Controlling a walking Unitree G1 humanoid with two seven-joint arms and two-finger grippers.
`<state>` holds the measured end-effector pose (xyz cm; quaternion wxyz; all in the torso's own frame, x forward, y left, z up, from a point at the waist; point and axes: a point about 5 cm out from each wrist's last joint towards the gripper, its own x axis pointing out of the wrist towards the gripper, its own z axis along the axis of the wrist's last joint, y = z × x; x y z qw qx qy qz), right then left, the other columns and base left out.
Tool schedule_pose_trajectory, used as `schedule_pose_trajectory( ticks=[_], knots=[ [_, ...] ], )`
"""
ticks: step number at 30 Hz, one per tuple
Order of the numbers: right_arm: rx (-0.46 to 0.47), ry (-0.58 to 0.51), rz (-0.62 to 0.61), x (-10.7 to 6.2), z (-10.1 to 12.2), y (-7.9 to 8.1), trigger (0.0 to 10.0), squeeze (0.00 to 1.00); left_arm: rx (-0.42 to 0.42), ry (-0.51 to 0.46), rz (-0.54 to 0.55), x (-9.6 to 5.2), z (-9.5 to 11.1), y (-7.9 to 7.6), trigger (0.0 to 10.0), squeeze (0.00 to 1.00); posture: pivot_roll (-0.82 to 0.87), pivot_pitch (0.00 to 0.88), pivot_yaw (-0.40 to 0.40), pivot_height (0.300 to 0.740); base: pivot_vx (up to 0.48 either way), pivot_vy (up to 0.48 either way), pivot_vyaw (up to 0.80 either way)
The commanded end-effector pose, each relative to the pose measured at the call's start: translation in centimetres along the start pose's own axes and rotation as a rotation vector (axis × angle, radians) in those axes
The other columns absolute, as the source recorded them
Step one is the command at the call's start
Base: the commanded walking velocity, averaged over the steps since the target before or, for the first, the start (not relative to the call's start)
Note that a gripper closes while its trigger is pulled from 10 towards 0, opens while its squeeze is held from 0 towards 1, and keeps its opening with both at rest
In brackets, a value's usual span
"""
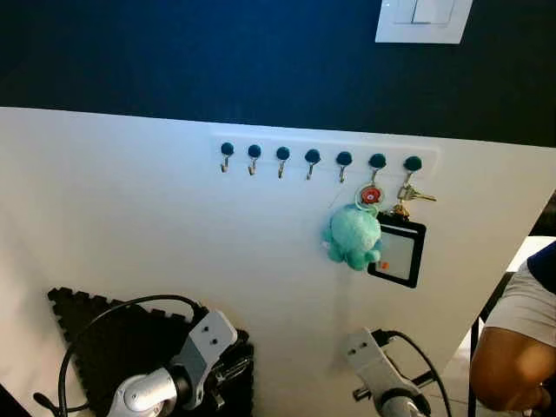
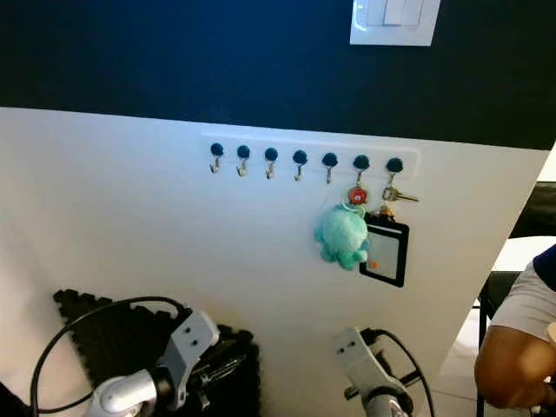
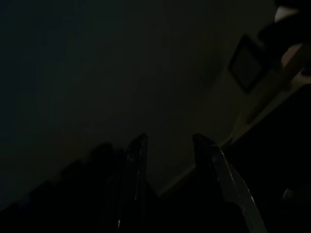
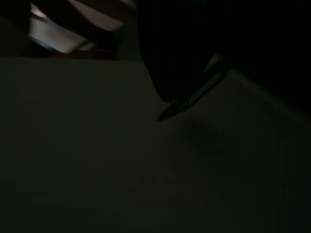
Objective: Hang keys on a hook
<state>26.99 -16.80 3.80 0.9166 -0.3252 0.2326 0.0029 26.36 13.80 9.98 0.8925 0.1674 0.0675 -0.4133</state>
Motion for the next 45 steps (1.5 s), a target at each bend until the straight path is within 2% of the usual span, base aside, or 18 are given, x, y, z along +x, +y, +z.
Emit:
schedule_pose_trajectory(
  ticks=[1, 2, 5, 10, 15, 19, 27, 37, 45],
  knots=[
    [0.017, 0.026, 0.092, -0.3, -0.4, 0.7, 10.0, 0.00, 0.012, 0.045, -0.020, -0.4, -0.6, -0.2, 10.0, 0.00, 0.03, 0.065, 0.014, 0.740, 0.000, 0.000, 0.00],
    [0.017, 0.026, 0.092, -0.3, -0.4, 0.7, 10.0, 0.00, 0.012, 0.045, -0.020, -0.4, -0.6, -0.2, 10.0, 0.00, 0.03, 0.065, 0.014, 0.740, 0.000, 0.000, 0.00],
    [-0.028, 0.174, 0.359, -1.2, -2.7, 2.5, 10.0, 0.00, 0.013, 0.051, -0.031, -0.4, -0.6, -0.2, 10.0, 0.00, 0.03, 0.060, 0.015, 0.740, 0.000, 0.000, 0.00],
    [-0.009, 0.250, 0.383, -1.3, -3.2, 1.5, 10.0, 0.00, 0.015, 0.053, -0.037, -0.3, -0.6, -0.2, 10.0, 0.00, 0.03, 0.058, 0.016, 0.740, 0.000, 0.000, 0.00],
    [0.047, 0.338, 0.412, -1.3, -4.1, 0.2, 10.0, 0.00, 0.012, 0.062, -0.052, -0.5, -0.8, -0.3, 10.0, 0.00, 0.03, 0.059, 0.017, 0.740, 0.000, 0.000, 0.00],
    [0.039, 0.391, 0.459, -1.6, -4.7, -0.3, 10.0, 0.00, 0.012, 0.069, -0.060, -0.5, -0.9, -0.4, 10.0, 0.00, 0.03, 0.062, 0.017, 0.740, 0.000, 0.000, 0.00],
    [-0.009, 0.406, 0.489, -2.0, -4.4, -1.3, 10.0, 0.00, 0.009, 0.069, -0.068, -0.4, -0.9, -0.5, 10.0, 0.00, 0.03, 0.068, 0.022, 0.740, 0.000, 0.000, 0.00],
    [-0.038, 0.314, 0.529, -2.7, -1.0, -3.3, 10.0, 0.00, 0.004, 0.067, -0.081, -0.4, -0.8, -0.5, 10.0, 0.00, 0.03, 0.070, 0.025, 0.740, 0.000, 0.000, 0.00],
    [-0.008, 0.138, 0.572, -3.6, 4.3, -5.8, 10.0, 0.00, -0.002, 0.063, -0.094, -0.3, -0.6, -0.6, 10.0, 0.00, 0.03, 0.078, 0.028, 0.740, 0.000, 0.000, 0.00]
  ],
)
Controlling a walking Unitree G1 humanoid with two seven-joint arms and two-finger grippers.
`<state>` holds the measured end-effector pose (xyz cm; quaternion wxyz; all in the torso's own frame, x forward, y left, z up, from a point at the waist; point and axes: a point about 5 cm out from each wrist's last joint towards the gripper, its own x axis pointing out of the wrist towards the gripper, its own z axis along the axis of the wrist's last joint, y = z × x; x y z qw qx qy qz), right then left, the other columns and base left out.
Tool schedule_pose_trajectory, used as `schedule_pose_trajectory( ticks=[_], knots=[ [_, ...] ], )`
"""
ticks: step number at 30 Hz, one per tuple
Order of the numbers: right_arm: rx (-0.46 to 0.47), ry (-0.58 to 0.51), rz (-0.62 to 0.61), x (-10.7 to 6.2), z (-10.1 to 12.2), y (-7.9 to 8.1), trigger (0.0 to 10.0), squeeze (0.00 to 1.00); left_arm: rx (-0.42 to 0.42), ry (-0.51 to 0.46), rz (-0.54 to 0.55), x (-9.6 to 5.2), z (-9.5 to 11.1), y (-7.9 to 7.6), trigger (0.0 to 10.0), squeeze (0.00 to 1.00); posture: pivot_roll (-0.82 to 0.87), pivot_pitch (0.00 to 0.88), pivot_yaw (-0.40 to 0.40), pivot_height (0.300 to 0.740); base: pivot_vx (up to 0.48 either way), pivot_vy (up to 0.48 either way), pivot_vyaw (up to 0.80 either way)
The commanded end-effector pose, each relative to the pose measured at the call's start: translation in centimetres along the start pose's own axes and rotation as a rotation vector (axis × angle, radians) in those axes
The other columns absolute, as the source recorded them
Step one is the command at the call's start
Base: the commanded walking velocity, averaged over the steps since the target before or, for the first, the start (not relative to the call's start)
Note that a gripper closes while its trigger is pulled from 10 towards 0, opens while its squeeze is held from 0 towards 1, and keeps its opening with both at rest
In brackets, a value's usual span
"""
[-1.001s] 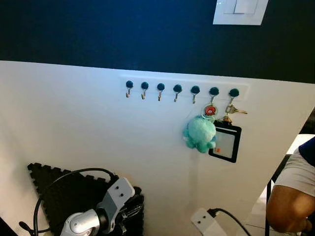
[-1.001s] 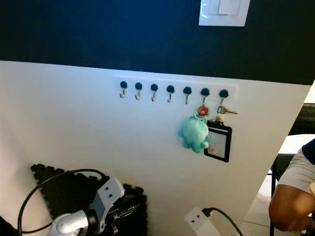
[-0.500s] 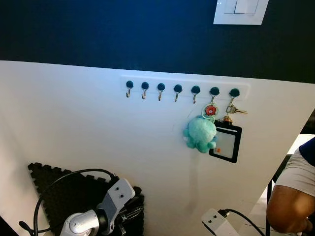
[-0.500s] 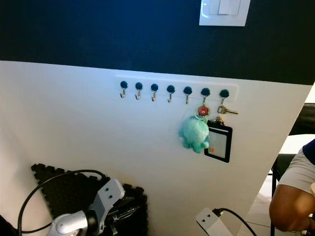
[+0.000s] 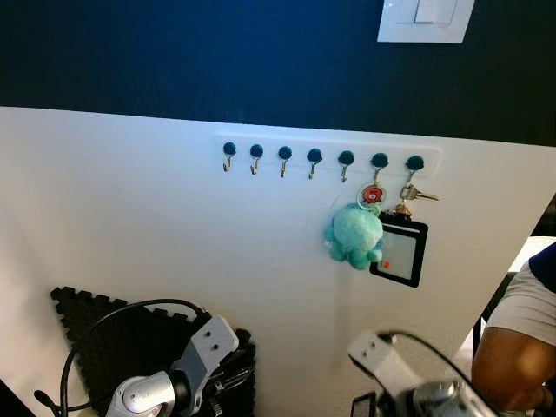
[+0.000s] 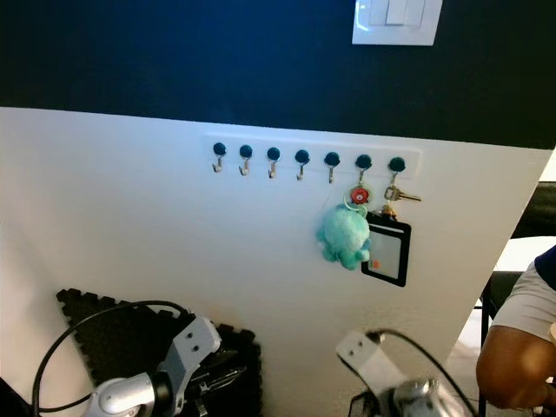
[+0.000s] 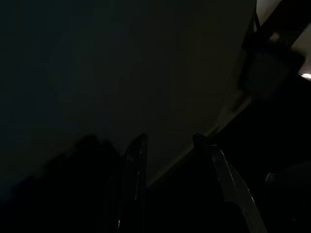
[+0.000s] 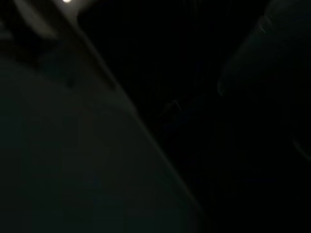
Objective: Hang keys on a hook
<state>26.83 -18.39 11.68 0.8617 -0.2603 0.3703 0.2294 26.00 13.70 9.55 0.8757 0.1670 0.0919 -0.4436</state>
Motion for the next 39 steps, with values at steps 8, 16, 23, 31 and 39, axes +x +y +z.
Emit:
schedule_pose_trajectory(
  ticks=[8, 16, 23, 31, 39],
  knots=[
    [-0.018, -0.109, 0.107, -3.3, 2.9, -0.7, 10.0, 0.00, 0.003, 0.028, -0.026, -0.2, -0.2, -0.3, 10.0, 0.00, 0.03, 0.086, 0.028, 0.740, 0.000, 0.000, 0.00],
    [-0.042, -0.111, 0.130, -4.7, 3.4, -0.9, 10.0, 0.00, -0.005, 0.031, -0.039, -0.3, -0.3, -0.6, 10.0, 0.00, 0.03, 0.087, 0.024, 0.740, 0.000, 0.000, 0.00],
    [-0.018, -0.241, 0.117, -5.8, 6.0, -1.2, 10.0, 0.00, -0.006, 0.031, -0.042, -0.3, -0.3, -0.7, 10.0, 0.00, 0.03, 0.085, 0.028, 0.740, 0.000, 0.000, 0.00],
    [-0.032, -0.480, -0.047, -6.0, 9.4, -2.1, 10.0, 0.00, -0.004, 0.030, -0.038, -0.3, -0.2, -0.4, 10.0, 0.00, 0.03, 0.084, 0.027, 0.740, 0.000, 0.000, 0.00],
    [-0.068, -0.771, -0.119, -7.6, 13.1, -1.9, 10.0, 0.00, -0.005, 0.031, -0.038, -0.4, -0.2, -0.5, 10.0, 0.00, 0.04, 0.083, 0.024, 0.740, 0.000, 0.000, 0.00]
  ],
)
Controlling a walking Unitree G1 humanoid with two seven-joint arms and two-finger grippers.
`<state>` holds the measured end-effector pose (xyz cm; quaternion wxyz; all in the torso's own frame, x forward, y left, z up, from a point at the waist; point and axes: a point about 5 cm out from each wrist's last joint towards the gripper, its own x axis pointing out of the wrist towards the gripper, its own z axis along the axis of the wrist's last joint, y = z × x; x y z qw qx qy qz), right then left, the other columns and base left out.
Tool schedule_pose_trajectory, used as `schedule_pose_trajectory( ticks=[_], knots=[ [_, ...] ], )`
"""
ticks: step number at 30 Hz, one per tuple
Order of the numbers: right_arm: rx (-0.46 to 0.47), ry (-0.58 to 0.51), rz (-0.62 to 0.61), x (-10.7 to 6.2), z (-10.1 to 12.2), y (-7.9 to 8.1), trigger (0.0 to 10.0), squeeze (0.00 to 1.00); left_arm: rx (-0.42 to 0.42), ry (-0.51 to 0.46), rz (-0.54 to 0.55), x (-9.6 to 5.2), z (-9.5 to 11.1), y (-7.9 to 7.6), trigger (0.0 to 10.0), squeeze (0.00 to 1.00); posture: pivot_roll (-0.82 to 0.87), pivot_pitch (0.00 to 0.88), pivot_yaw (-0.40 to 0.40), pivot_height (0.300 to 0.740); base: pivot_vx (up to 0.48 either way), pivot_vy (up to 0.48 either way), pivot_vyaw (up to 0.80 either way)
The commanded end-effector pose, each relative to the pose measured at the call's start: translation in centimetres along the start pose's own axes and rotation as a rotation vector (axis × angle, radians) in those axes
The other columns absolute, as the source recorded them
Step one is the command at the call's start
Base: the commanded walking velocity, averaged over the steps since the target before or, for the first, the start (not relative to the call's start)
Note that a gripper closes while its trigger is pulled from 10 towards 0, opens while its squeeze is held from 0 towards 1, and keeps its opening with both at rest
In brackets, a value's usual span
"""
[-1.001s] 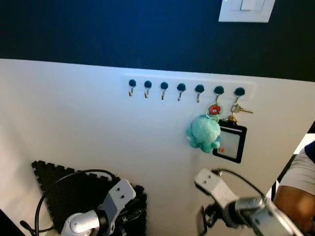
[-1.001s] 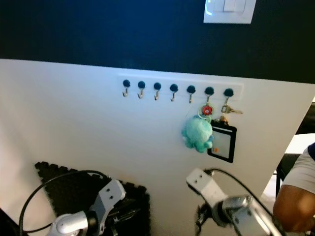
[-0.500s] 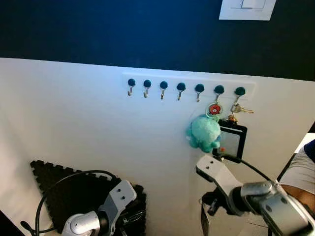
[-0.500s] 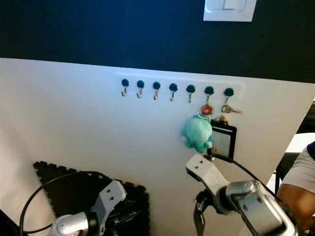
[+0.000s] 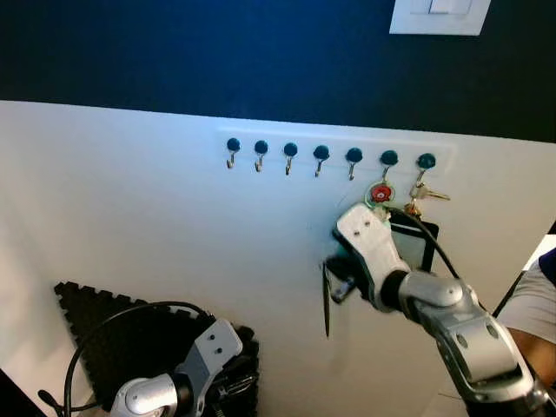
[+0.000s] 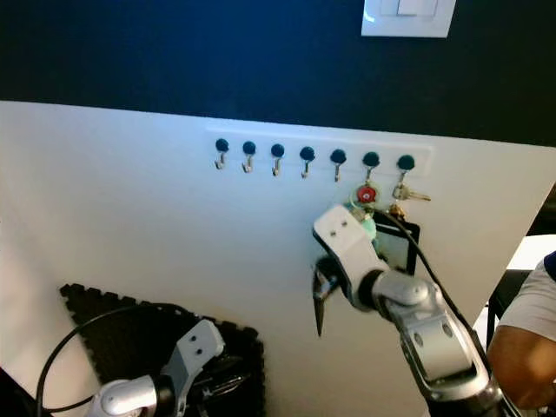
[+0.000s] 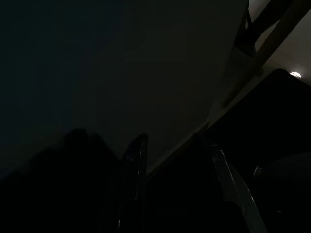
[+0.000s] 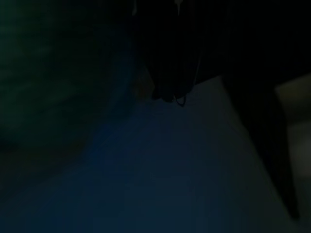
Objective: Hang keys on a hook
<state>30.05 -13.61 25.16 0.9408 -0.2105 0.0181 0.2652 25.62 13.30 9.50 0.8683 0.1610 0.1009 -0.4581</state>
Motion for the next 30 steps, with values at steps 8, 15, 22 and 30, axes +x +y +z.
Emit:
schedule_pose_trajectory(
  ticks=[8, 15, 22, 30],
  knots=[
    [-0.042, -0.312, 0.075, 0.2, 3.7, 0.8, 10.0, 0.00, 0.006, 0.022, -0.001, -0.4, -0.2, 0.0, 10.0, 0.00, 0.03, 0.080, 0.020, 0.740, 0.000, 0.000, 0.00],
    [-0.069, -0.470, 0.059, 0.4, 5.5, 0.4, 10.0, 0.00, 0.006, 0.017, 0.003, -0.3, -0.2, 0.0, 10.0, 0.00, 0.03, 0.079, 0.015, 0.740, 0.000, 0.000, 0.00],
    [-0.050, -0.530, -0.030, 1.4, 5.5, -0.9, 10.0, 0.00, 0.007, 0.017, 0.004, -0.2, -0.2, 0.0, 10.0, 0.00, 0.03, 0.074, 0.014, 0.740, 0.000, 0.000, 0.00],
    [-0.083, -0.514, -0.180, 2.9, 6.0, -2.5, 10.0, 0.00, 0.010, 0.017, 0.006, -0.1, -0.2, 0.0, 10.0, 0.00, 0.03, 0.064, 0.009, 0.740, 0.000, 0.000, 0.00]
  ],
)
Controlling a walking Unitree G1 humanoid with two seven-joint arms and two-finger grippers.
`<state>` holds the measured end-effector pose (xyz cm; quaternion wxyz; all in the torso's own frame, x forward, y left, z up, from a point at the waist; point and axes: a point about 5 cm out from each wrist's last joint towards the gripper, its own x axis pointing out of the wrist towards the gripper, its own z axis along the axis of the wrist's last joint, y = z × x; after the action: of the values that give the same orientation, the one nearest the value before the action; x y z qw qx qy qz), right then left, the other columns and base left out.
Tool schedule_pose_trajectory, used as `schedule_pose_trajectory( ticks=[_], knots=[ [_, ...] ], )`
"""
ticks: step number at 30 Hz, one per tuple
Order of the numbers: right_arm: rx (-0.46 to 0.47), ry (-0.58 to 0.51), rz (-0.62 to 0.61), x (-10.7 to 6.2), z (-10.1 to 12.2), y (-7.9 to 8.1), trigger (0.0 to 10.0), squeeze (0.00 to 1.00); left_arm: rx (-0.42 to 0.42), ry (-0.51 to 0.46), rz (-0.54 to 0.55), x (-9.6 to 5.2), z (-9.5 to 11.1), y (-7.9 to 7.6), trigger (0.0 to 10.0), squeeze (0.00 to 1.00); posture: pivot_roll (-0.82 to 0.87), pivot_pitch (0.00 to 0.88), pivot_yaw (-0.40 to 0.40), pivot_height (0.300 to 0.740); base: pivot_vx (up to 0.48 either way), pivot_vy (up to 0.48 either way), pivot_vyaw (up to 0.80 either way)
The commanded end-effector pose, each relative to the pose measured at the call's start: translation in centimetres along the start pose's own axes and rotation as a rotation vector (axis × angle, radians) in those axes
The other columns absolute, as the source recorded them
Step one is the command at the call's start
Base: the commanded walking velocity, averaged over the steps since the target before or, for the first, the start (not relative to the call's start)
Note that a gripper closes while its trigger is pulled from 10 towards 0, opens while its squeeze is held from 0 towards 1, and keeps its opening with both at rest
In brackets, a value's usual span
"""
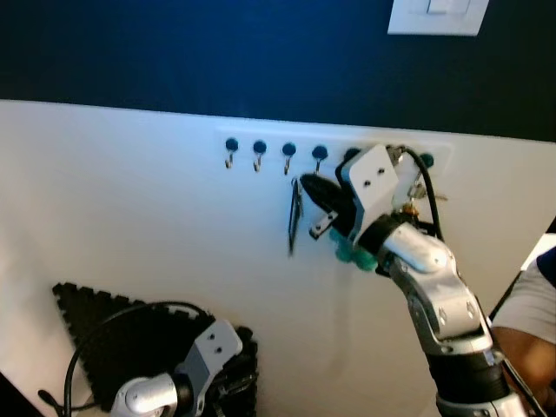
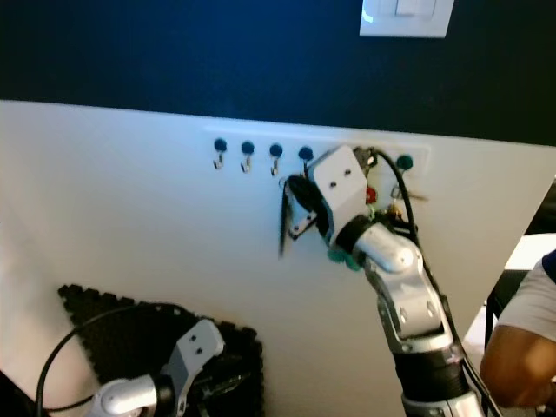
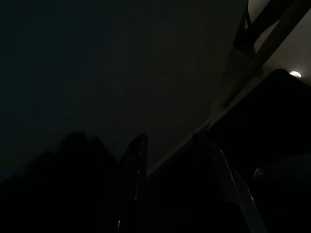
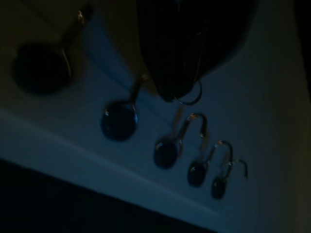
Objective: Hang keys on a hook
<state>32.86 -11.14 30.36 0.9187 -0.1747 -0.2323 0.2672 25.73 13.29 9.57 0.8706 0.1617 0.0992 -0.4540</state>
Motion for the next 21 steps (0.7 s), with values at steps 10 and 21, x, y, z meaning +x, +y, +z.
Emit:
schedule_pose_trajectory(
  ticks=[10, 21],
  knots=[
    [-0.016, -0.065, -0.200, 1.1, 0.4, -1.6, 10.0, 0.00, 0.011, 0.024, -0.001, -0.4, -0.4, 0.0, 10.0, 0.00, 0.04, 0.065, 0.011, 0.740, 0.000, 0.000, 0.00],
    [-0.008, -0.070, -0.247, 1.4, 0.1, -2.4, 10.0, 0.00, 0.011, 0.026, -0.002, -0.5, -0.3, 0.1, 10.0, 0.00, 0.04, 0.074, 0.016, 0.740, 0.000, 0.000, 0.00]
  ],
)
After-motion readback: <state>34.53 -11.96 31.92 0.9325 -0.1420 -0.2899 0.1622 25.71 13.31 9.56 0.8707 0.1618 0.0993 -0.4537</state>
